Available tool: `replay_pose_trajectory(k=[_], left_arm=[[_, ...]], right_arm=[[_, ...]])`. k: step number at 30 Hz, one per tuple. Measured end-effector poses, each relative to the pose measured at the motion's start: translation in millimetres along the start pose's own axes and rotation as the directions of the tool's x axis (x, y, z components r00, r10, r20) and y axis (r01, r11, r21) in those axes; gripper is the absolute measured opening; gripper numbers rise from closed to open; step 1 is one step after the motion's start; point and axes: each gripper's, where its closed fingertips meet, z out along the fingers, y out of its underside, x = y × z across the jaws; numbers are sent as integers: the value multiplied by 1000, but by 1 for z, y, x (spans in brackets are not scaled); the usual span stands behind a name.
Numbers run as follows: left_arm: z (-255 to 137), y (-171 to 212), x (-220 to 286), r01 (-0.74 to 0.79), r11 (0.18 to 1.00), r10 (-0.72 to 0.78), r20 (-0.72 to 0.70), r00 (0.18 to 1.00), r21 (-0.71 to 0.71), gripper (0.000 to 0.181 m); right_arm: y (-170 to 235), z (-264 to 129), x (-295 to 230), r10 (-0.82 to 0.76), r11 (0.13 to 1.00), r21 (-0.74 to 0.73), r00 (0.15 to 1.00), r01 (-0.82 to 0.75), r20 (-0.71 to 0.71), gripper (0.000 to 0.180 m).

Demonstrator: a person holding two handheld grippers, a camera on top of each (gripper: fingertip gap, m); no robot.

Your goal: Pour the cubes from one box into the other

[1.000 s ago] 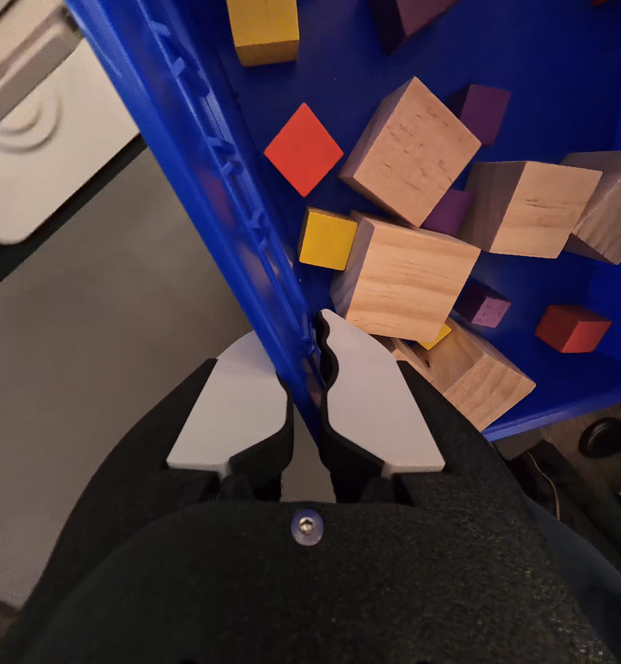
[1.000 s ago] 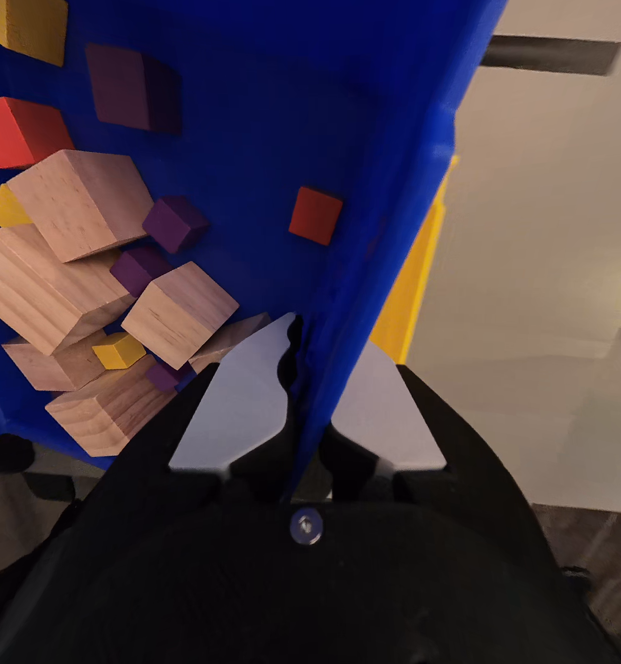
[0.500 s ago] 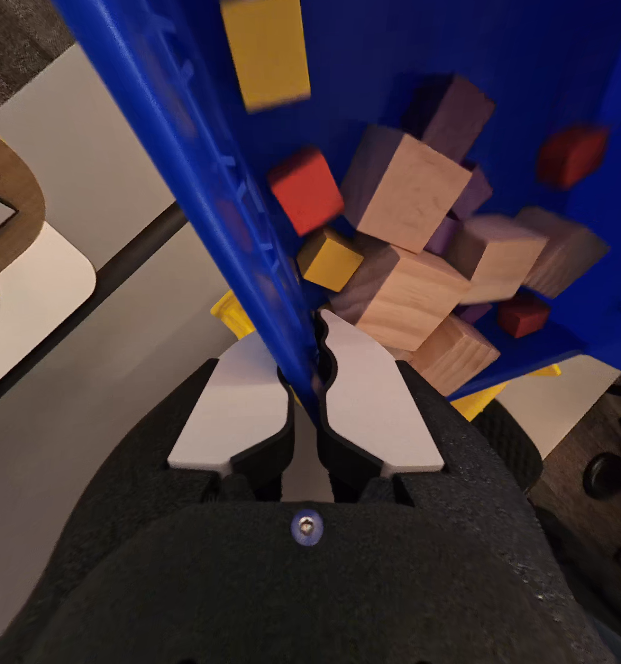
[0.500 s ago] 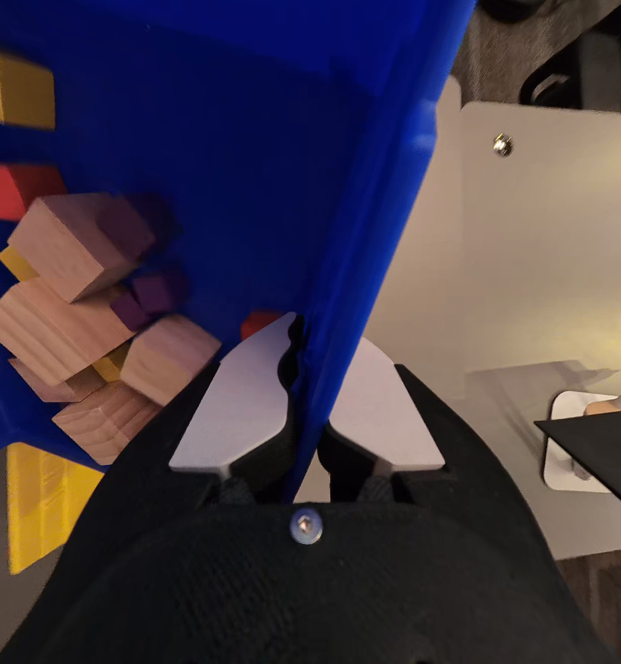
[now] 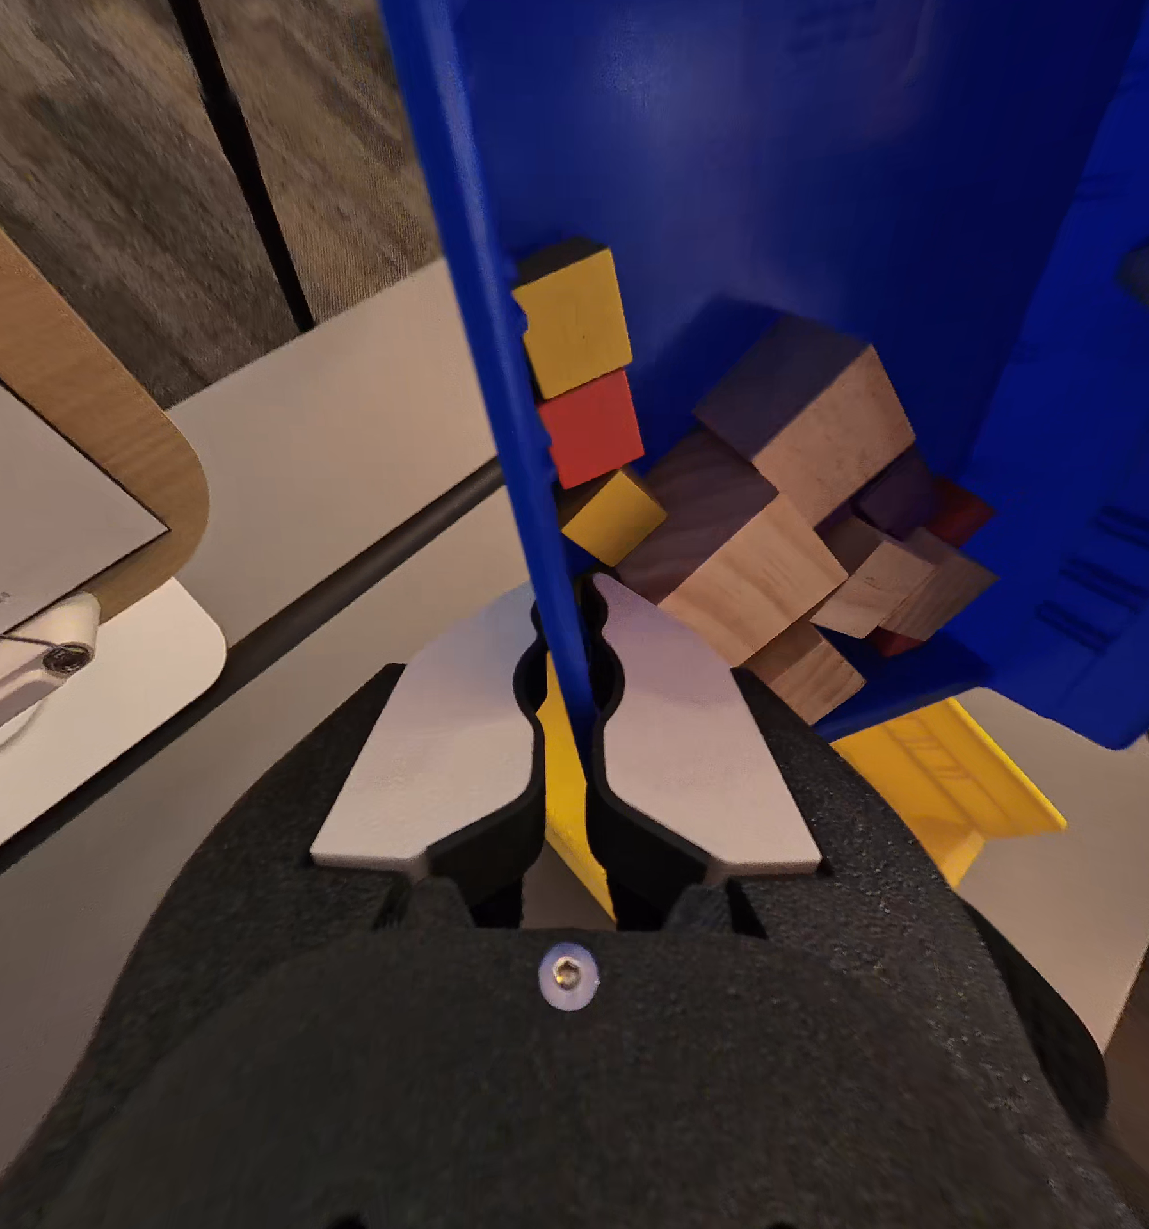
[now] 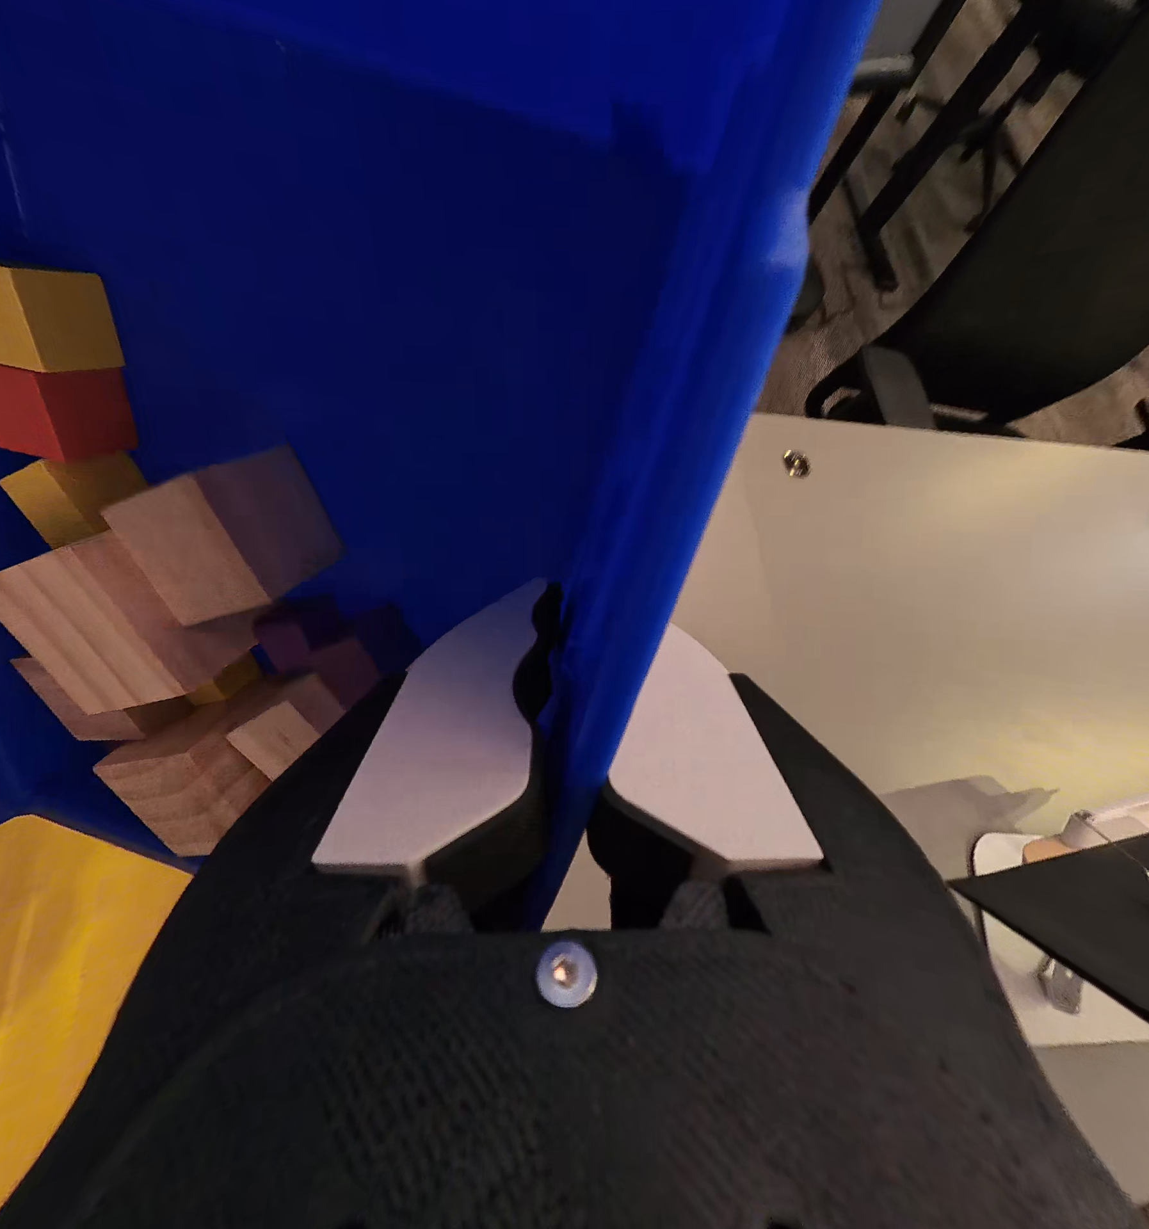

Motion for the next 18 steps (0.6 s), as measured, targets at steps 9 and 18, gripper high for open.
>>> replay_pose_trajectory(k=[9, 18], left_arm=[[-14, 0, 2, -18, 957, 24, -20, 1000, 289, 7], [-22, 0, 11, -6, 866, 38, -54, 998, 500, 7]], right_arm=[[-4, -28, -7, -31, 963, 264, 994, 59, -106, 5], [-10, -65, -9, -69, 863, 468, 962, 191, -265, 4]])
